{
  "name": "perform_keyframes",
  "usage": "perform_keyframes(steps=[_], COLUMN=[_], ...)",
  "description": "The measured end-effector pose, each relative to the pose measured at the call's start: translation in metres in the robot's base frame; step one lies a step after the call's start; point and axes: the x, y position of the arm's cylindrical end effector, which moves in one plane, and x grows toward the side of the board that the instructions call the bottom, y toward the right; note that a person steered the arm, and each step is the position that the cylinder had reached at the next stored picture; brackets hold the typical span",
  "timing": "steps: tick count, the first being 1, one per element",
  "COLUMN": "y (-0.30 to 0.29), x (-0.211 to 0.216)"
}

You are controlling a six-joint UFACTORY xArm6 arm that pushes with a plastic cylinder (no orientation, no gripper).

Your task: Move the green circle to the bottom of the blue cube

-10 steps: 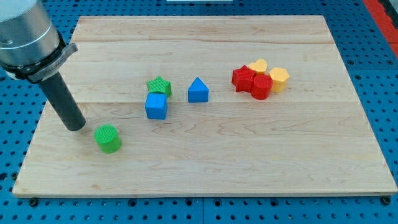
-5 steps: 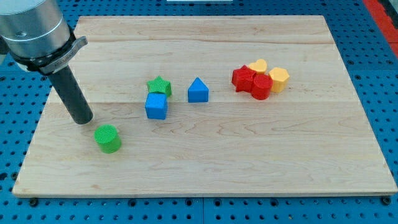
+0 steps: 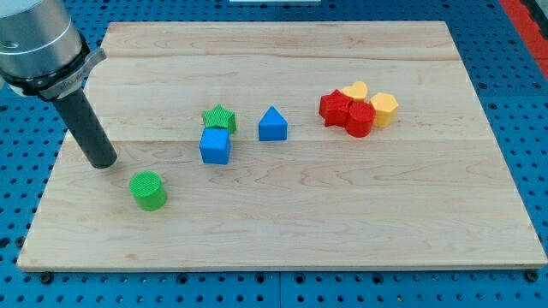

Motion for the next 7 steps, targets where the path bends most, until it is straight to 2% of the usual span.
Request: perform_keyframes(steps=[3,4,7], y=[-0.005,0.006,0.019], x=[0.002,0.045,0.044])
